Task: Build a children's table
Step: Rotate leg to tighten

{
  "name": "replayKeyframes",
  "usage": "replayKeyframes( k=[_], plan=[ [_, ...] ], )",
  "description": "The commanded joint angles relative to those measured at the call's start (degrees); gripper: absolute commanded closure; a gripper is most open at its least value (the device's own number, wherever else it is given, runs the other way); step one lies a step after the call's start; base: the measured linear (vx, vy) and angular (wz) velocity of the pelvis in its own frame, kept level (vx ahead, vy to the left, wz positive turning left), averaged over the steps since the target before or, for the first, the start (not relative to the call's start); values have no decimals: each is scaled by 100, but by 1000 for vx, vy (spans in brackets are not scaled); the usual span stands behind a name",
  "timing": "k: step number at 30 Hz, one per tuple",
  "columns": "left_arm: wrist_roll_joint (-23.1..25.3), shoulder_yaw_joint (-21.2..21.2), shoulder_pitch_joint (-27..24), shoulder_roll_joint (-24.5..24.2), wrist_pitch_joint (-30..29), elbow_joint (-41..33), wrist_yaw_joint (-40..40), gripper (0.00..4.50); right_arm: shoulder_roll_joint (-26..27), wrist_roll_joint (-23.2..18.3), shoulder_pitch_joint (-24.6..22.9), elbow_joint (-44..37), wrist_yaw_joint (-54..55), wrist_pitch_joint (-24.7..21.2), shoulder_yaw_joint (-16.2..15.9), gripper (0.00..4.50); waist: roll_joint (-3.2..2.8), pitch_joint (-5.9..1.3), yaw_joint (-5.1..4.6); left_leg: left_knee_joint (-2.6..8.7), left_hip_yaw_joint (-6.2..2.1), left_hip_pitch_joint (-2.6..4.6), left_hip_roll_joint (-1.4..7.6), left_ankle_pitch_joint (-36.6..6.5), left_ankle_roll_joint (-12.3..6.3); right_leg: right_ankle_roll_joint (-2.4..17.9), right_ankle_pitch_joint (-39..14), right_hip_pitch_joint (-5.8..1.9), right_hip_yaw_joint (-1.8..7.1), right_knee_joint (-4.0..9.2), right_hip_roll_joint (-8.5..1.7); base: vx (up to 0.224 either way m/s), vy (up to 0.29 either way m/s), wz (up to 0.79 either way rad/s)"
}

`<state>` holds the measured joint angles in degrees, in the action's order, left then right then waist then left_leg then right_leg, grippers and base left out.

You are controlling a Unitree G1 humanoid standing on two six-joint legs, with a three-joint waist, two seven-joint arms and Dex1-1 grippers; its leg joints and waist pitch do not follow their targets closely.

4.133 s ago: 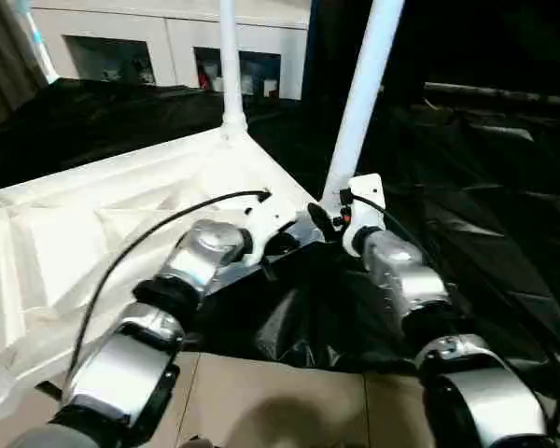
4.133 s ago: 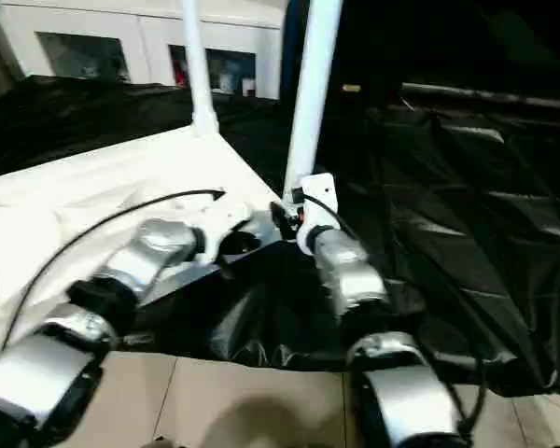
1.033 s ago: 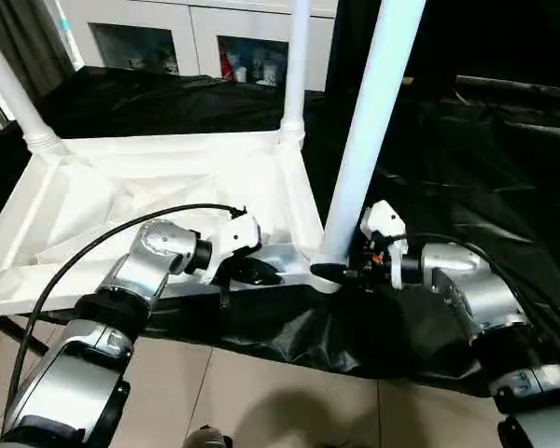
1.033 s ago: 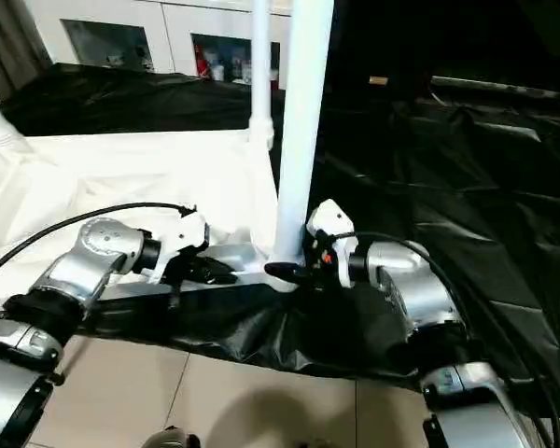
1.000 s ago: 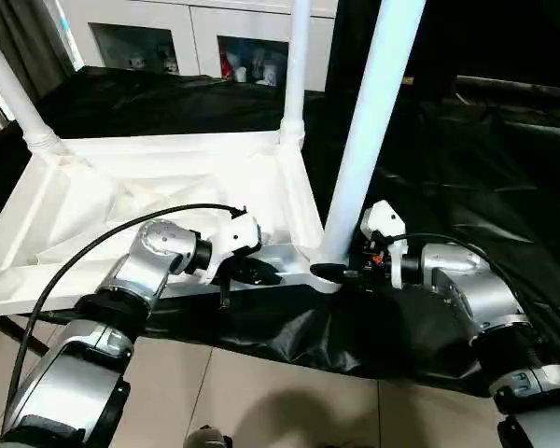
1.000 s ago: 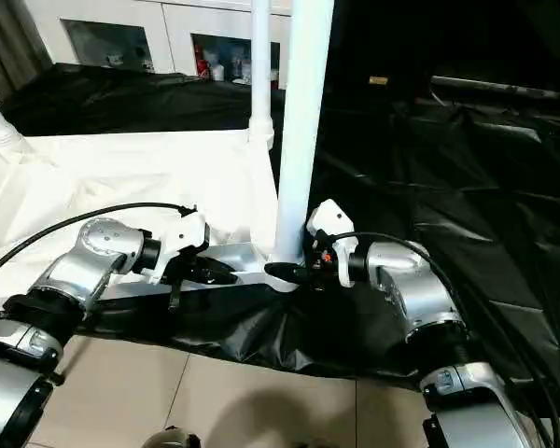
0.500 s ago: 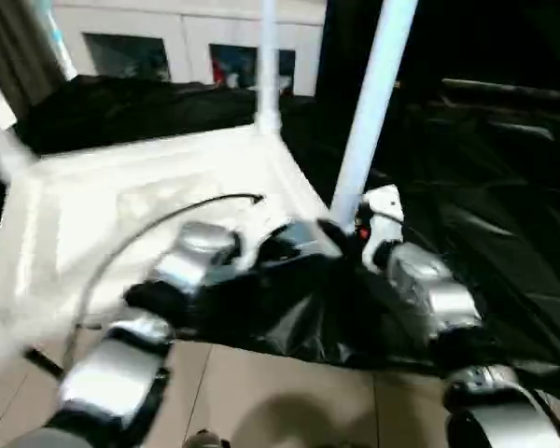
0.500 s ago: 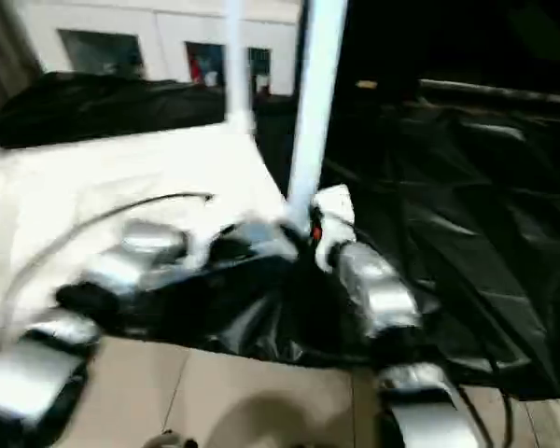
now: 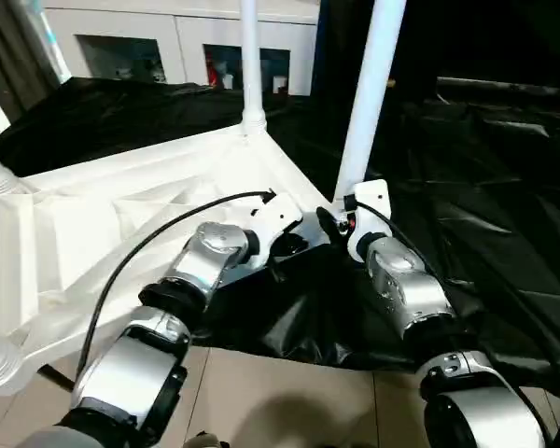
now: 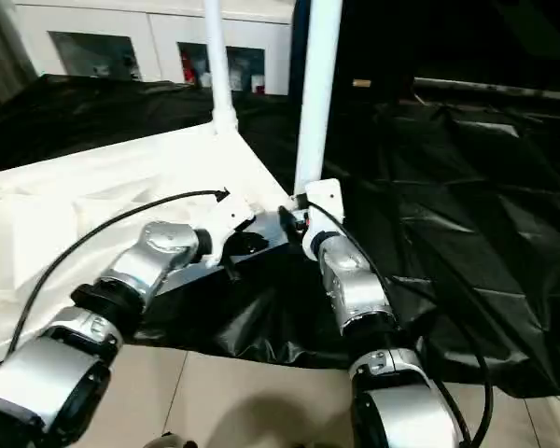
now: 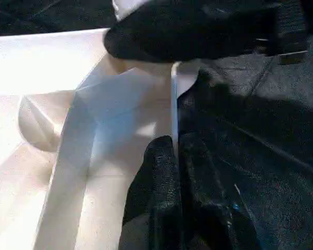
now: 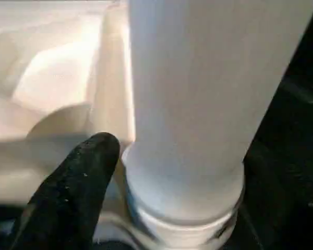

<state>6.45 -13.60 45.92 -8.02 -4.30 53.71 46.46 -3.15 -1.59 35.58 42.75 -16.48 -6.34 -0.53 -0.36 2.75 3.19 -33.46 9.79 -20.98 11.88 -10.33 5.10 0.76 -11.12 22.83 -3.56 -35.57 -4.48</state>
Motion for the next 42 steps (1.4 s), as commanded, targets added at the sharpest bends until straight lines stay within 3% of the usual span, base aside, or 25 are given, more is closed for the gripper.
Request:
replayKeyframes(
  k=[1,4,6,7,9,11,14,16,18,21,24,25,27,28,34,39,42],
  plan=[
    [-69,-114,-134,-182,365,-217,623,450,-254,-108,-211,-305,-1248,-162,-456,78,23,-329,26,414,-17,9,80,-1345,-174,1054,-1279,-303,236,529,-340,0,0,0],
    [-124,-133,-207,-328,452,-310,958,450,-526,-185,-263,-510,-1753,-186,-513,78,33,-386,37,365,3,0,85,-804,-372,1233,-470,-347,245,452,-344,0,0,0],
    [-180,-142,-252,-427,555,-378,1214,450,-718,-210,-289,-634,-2126,-171,-583,78,14,-405,52,336,5,-12,87,-502,-501,1420,175,-362,235,373,-329,0,0,0],
    [-271,-154,-303,-590,570,-483,1627,450,-1045,-226,-327,-821,-2761,-116,-722,78,-25,-404,65,327,9,-1,99,-460,-580,1546,469,-356,215,348,-311,0,0,0],
    [-289,-184,-330,-677,604,-534,1814,450,-1202,-236,-349,-897,-3040,-86,-777,78,-15,-407,74,318,20,0,109,-468,-615,1622,591,-358,211,324,-301,0,0,0],
    [-354,-212,-376,-807,601,-631,2151,450,-1438,-303,-350,-974,-3482,-41,-808,78,-53,-418,103,309,23,28,132,-585,-646,1705,660,-353,208,316,-310,0,0,0],
    [-438,-201,-434,-929,601,-760,2479,450,-1625,-469,-330,-1078,-3989,-116,-790,78,-30,-400,131,320,35,39,142,-710,-613,1738,481,-333,210,333,-313,0,0,0],
    [-451,-200,-450,-977,611,-794,2565,450,-1682,-518,-330,-1124,-4183,-169,-811,78,-22,-391,199,328,35,45,157,-794,-561,1714,247,-332,218,340,-334,0,0,0],
    [-450,-190,-462,-1029,612,-813,2590,450,-1750,-494,-340,-1140,-4380,-166,-899,78,30,-380,215,332,39,36,152,-825,-535,1661,129,-332,220,348,-334,0,0,0],
    [-432,-174,-488,-1095,614,-830,2572,450,-1779,-443,-345,-1098,-4514,-141,-993,78,14,-367,215,340,30,27,145,-880,-447,1560,-211,-327,222,372,-350,0,0,0],
    [-438,-164,-510,-1120,608,-852,2576,450,-1764,-433,-333,-1064,-4536,-131,-1014,91,10,-377,210,340,26,34,144,-827,-391,1526,-234,-320,226,369,-346,0,0,0],
    [-445,-159,-522,-1127,598,-867,2584,450,-1751,-430,-322,-1045,-4538,-128,-1017,101,77,-381,222,336,28,26,142,-741,-424,1524,-189,-329,226,345,-350,0,0,0],
    [-453,-138,-560,-1141,556,-927,2582,450,-1707,-427,-276,-994,-4534,-149,-1010,101,60,-381,221,331,32,23,142,-680,-450,1520,-152,-320,226,349,-349,0,0,0],
    [-454,-133,-570,-1143,545,-943,2584,450,-1704,-432,-270,-994,-4541,-161,-1011,132,56,-381,220,327,32,20,139,-631,-469,1518,-103,-320,224,342,-346,0,0,0],
    [-497,-103,-584,-1049,524,-912,2474,450,-1668,-521,-471,-1169,-4453,-298,-977,170,53,-380,210,318,38,29,137,-635,-494,1532,-65,-315,226,344,-338,0,0,0],
    [-430,-62,-504,-915,488,-745,2111,450,-1528,-528,-580,-1136,-4058,-437,-858,178,60,-378,189,318,45,25,132,-626,-477,1511,-129,-314,235,354,-335,0,0,0],
    [-294,30,-319,-700,439,-410,1372,450,-1207,-501,-596,-919,-3177,-685,-604,178,51,-336,162,360,37,75,118,-1013,-270,1353,-904,-280,240,454,-344,0,0,0]
  ],
)
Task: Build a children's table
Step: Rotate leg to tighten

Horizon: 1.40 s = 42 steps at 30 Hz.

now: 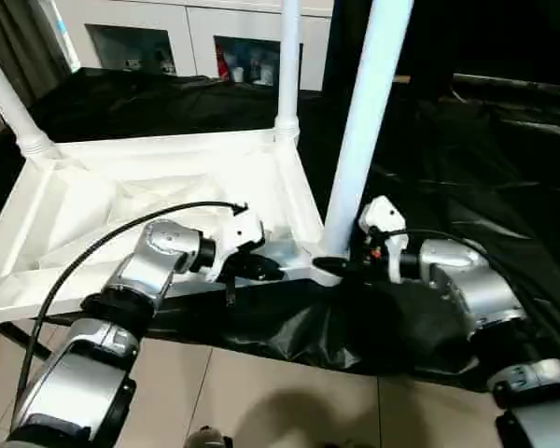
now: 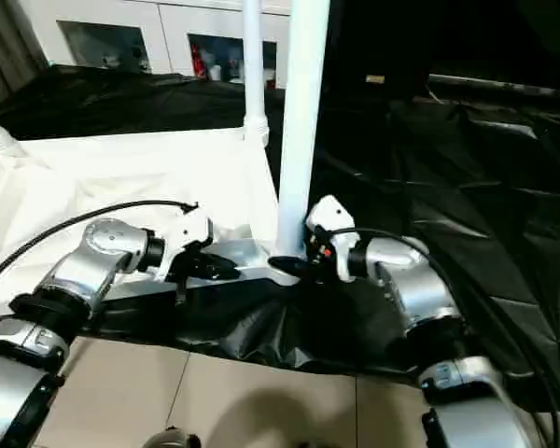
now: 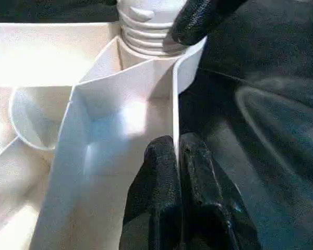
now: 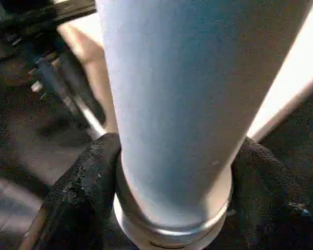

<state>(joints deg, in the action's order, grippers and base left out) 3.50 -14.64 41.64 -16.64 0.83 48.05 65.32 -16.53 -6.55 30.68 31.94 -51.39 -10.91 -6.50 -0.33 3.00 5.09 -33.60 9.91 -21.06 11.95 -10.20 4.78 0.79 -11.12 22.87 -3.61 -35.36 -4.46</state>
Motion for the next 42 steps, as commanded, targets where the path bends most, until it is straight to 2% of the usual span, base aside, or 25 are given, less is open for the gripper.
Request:
replayKeyframes(
  k=[1,2,3,4,5,6,7,9,10,13,16,17,18,19,21,23,24,25,29,30,31,32,33,34,42],
  plan=[
    [65,157,201,267,-156,294,-855,450,291,36,-92,265,767,-305,96,178,28,-366,-27,373,18,87,109,-1077,-192,1313,-1029,-291,246,439,-354,0,0,0],
    [140,186,339,461,-296,481,-1360,450,576,60,-14,528,1613,-393,326,178,29,-358,-33,384,20,93,111,-1121,-151,1273,-1143,-278,251,459,-353,0,0,0],
    [140,186,339,461,-296,481,-1360,450,576,60,-14,528,1613,-393,326,178,-19,-355,-52,401,11,123,117,-1235,-25,1247,-1289,-236,258,480,-349,0,0,0],
    [192,216,466,667,-446,638,-1823,450,878,81,77,800,2470,-450,552,178,-4,-358,-71,418,-11,79,98,-1271,41,1170,-1392,-275,249,470,-354,0,0,0],
    [198,230,509,748,-500,683,-1969,450,985,86,114,901,2759,-451,621,179,-46,-362,-66,431,-28,91,105,-1304,85,1134,-1444,-278,237,477,-348,0,0,0],
    [191,252,565,882,-571,725,-2148,450,1161,80,184,1069,3160,-427,711,179,-22,-358,-86,429,-22,113,104,-1399,140,1103,-1505,-246,247,503,-350,0,0,0],
    [179,263,594,965,-610,737,-2225,450,1265,66,233,1165,3346,-402,748,179,-38,-357,-98,435,-27,97,88,-1461,155,1089,-1535,-261,241,519,-348,0,0,0],
    [157,246,666,1221,-670,750,-2329,450,1615,101,384,1387,3691,-295,732,179,-63,-360,-110,429,-24,105,82,-1483,128,1092,-1422,-248,249,521,-341,0,0,0],
    [153,241,670,1251,-675,744,-2322,450,1660,109,399,1404,3701,-277,715,179,-47,-354,-140,430,-21,75,68,-1486,113,1105,-1420,-257,248,527,-341,0,0,0],
    [126,206,655,1363,-690,691,-2183,450,1839,234,415,1368,3614,-102,532,179,-47,-364,-142,433,-30,69,71,-1480,8,1072,-1410,-275,237,537,-341,0,0,0],
    [134,188,644,1341,-657,684,-2097,450,1829,310,416,1356,3527,50,472,110,-51,-366,-147,436,-31,57,79,-1416,-23,1107,-1258,-277,236,519,-337,0,0,0],
    [129,188,644,1304,-643,699,-2065,450,1824,333,441,1396,3515,115,477,108,-12,-363,-156,436,-23,59,79,-1431,-41,1135,-1224,-276,236,524,-334,0,0,0],
    [130,180,631,1275,-627,691,-2028,450,1805,346,445,1397,3485,156,468,101,-27,-363,-149,436,-27,65,81,-1444,-46,1149,-1244,-273,236,514,-342,0,0,0],
    [125,149,569,1151,-606,638,-1857,450,1702,372,448,1362,3302,297,435,101,28,-358,-149,437,-20,53,79,-1444,-71,1135,-1327,-277,235,523,-346,0,0,0],
    [119,116,496,1034,-623,559,-1669,450,1583,330,442,1314,2948,447,409,75,7,-366,-139,435,-30,41,87,-1402,-116,1127,-1312,-295,237,512,-366,0,0,0],
    [121,89,401,888,-566,458,-1413,450,1364,269,375,1155,2419,496,346,75,53,-366,-152,424,-18,17,79,-1270,-195,1138,-1162,-307,236,501,-356,0,0,0],
    [126,81,361,810,-572,414,-1303,450,1240,238,332,1052,2159,471,312,75,39,-374,-146,413,-16,18,82,-1172,-247,1173,-1044,-321,237,487,-360,0,0,0],
    [84,84,308,700,-559,338,-1073,450,1038,209,259,881,1749,450,221,75,86,-391,-127,397,-14,13,89,-968,-342,1233,-769,-346,236,445,-364,0,0,0],
    [-65,74,179,365,-503,122,-335,450,442,163,59,404,534,520,-84,75,9,-412,-118,350,6,10,90,-588,-583,1462,56,-349,237,369,-331,0,0,0],
    [-80,60,154,264,-384,110,-145,450,289,133,22,290,212,582,-141,75,-41,-410,-108,343,8,7,95,-606,-603,1553,203,-347,228,350,-327,0,0,0],
    [-85,51,138,205,-300,105,-35,450,209,120,7,241,12,634,-157,75,-2,-412,-113,344,16,10,101,-689,-606,1598,229,-356,217,352,-315,0,0,0],
    [-114,36,111,133,-276,67,148,450,116,80,3,183,-189,593,-158,75,0,-410,-107,344,15,10,102,-733,-597,1613,197,-355,214,352,-317,0,0,0],
    [-153,20,79,53,-240,15,361,450,17,37,6,124,-393,542,-161,75,-52,-407,-100,354,9,25,114,-834,-559,1637,84,-346,209,359,-322,0,0,0],
    [-178,12,55,9,-241,-33,484,450,-35,10,12,100,-506,502,-159,75,-30,-401,-101,354,18,31,121,-919,-535,1653,15,-341,216,368,-322,0,0,0],
    [-296,19,-108,-288,-329,-361,976,450,-248,-130,89,96,-1107,459,-214,75,-48,-397,34,371,22,69,148,-1027,-346,1654,-212,-303,228,363,-339,0,0,0]
  ],
)
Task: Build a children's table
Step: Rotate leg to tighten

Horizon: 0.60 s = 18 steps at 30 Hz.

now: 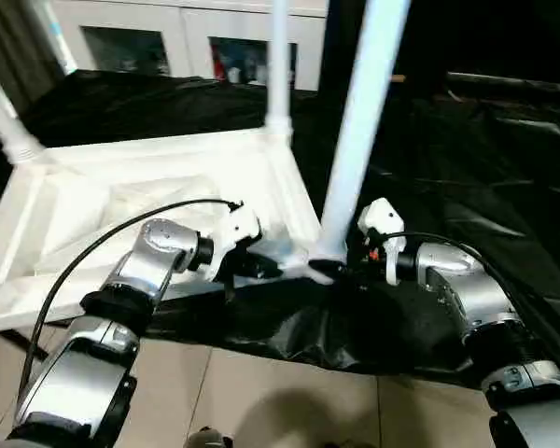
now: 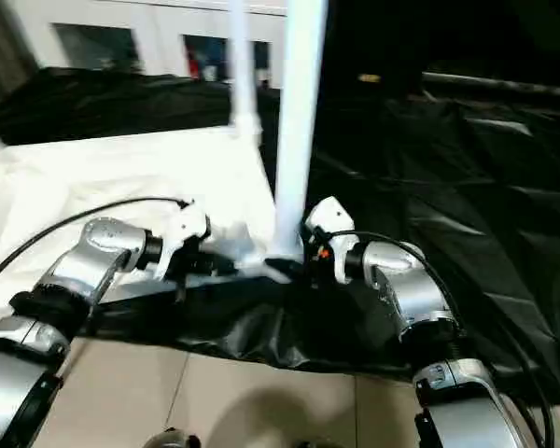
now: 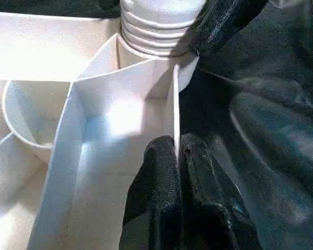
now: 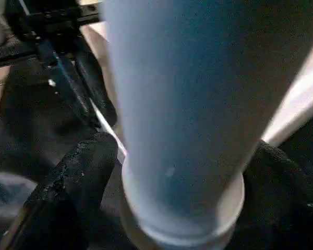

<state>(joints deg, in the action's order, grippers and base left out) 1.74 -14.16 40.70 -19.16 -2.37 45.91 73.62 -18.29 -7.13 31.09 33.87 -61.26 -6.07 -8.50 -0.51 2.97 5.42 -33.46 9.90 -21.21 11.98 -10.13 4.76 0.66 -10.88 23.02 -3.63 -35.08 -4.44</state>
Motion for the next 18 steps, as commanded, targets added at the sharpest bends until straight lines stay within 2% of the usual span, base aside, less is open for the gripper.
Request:
replayKeyframes(
  k=[1,2,3,6,7,8,9,12,13,16,18],
  plan=[
    [-133,-22,-39,-47,-22,-168,168,450,-67,-72,49,-75,-174,-33,-13,75,-31,-389,4,368,11,73,143,-1086,-298,1631,-294,-325,226,336,-344,0,0,0],
    [-136,-20,-54,-50,-22,-174,170,450,-61,-73,50,-64,-193,-41,-11,75,-26,-391,0,367,11,70,139,-1089,-289,1622,-301,-331,227,335,-343,0,0,0],
    [-136,-24,-74,-56,-19,-182,167,450,-50,-82,52,-57,-219,-62,-5,90,9,-393,-4,367,14,68,137,-1075,-289,1609,-306,-333,228,338,-343,0,0,0],
    [-124,-8,-135,-70,-33,-245,132,450,-4,-98,45,-64,-213,-107,-29,100,-13,-399,-2,361,10,68,139,-988,-301,1599,-265,-332,230,327,-350,0,0,0],
    [-132,3,-155,-69,-53,-279,138,450,0,-95,34,-84,-211,-112,-48,100,-11,-396,-6,361,12,61,136,-963,-308,1602,-239,-332,229,327,-345,0,0,0],
    [-133,4,-157,-69,-54,-282,138,450,0,-95,33,-85,-211,-112,-50,125,-11,-398,-6,361,11,61,137,-957,-309,1599,-240,-334,227,325,-344,0,0,0],
    [-138,13,-169,-60,-60,-301,130,450,0,-102,23,-108,-207,-124,-54,125,18,-395,-14,361,18,62,139,-957,-316,1591,-261,-331,229,332,-344,0,0,0],
    [-158,49,-202,-14,-51,-309,-10,450,21,-76,-14,-127,-142,-137,-27,148,8,-391,-13,361,18,66,135,-959,-314,1556,-373,-322,230,338,-343,0,0,0],
    [-166,53,-204,0,-51,-298,-29,450,29,-64,-20,-110,-125,-128,-22,158,46,-388,-23,362,24,65,134,-973,-312,1533,-429,-323,233,347,-340,0,0,0],
    [-188,73,-232,70,-98,-322,-122,450,150,40,-102,-87,303,-135,32,174,-3,-384,-27,363,21,65,131,-985,-284,1492,-528,-314,240,361,-347,0,0,0],
    [-190,90,-231,108,-138,-321,-194,450,216,93,-119,-45,553,-127,73,177,0,-377,-38,373,17,77,129,-1059,-236,1469,-636,-304,240,371,-346,0,0,0]
  ],
)
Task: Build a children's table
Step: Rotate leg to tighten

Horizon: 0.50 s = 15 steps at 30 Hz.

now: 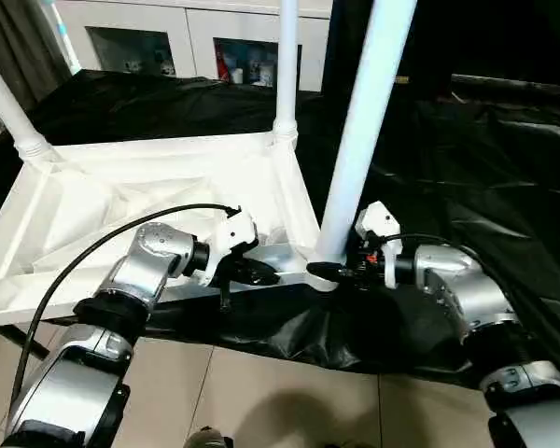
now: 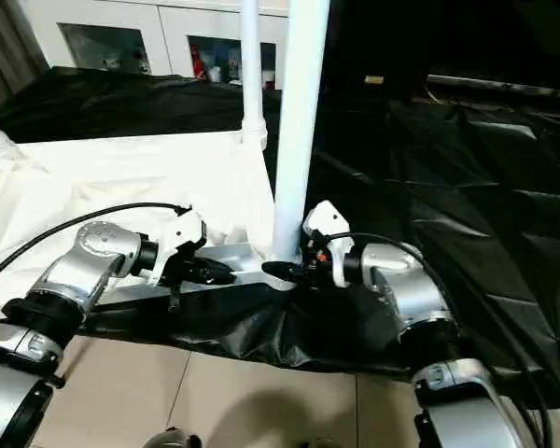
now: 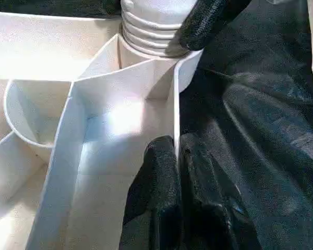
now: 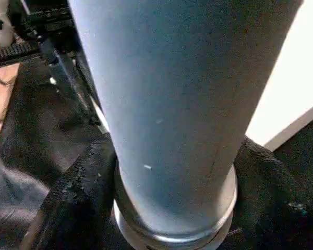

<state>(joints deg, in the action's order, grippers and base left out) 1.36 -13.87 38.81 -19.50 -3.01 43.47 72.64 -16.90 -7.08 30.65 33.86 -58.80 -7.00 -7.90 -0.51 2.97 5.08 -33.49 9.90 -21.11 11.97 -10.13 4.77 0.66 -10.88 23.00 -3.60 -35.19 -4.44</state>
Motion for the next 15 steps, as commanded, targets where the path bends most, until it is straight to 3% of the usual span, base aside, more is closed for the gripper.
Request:
replayKeyframes(
  k=[1,2,4,5,10,15],
  plan=[
    [-91,76,16,225,-129,26,-333,450,197,160,-85,74,737,-54,90,179,0,-376,-18,379,16,66,125,-1083,-195,1448,-706,-292,243,382,-346,0,0,0],
    [40,86,173,398,-143,271,-788,450,436,210,-92,276,1413,-151,240,179,-76,-364,-25,395,-7,69,118,-1176,-118,1408,-870,-287,241,396,-354,0,0,0],
    [126,120,315,554,-154,478,-1218,450,636,230,-94,413,1898,-205,345,180,-33,-364,-43,406,-2,106,103,-1370,-16,1331,-1146,-281,246,448,-350,0,0,0],
    [136,129,339,580,-155,511,-1288,450,667,231,-92,433,1968,-211,359,180,-33,-358,-45,411,-2,103,100,-1384,3,1303,-1211,-272,250,458,-349,0,0,0],
    [74,463,811,1378,-595,975,-2881,450,1632,409,161,1144,4274,-297,659,181,-37,-356,-76,440,-26,115,92,-1476,203,1138,-1507,-249,254,480,-353,0,0,0],
    [299,257,908,1606,-494,1097,-3151,450,2097,530,409,1423,4706,-87,594,181,-45,-364,-73,417,-11,69,55,-1367,-12,1072,-1264,-273,256,506,-343,0,0,0]
  ],
)
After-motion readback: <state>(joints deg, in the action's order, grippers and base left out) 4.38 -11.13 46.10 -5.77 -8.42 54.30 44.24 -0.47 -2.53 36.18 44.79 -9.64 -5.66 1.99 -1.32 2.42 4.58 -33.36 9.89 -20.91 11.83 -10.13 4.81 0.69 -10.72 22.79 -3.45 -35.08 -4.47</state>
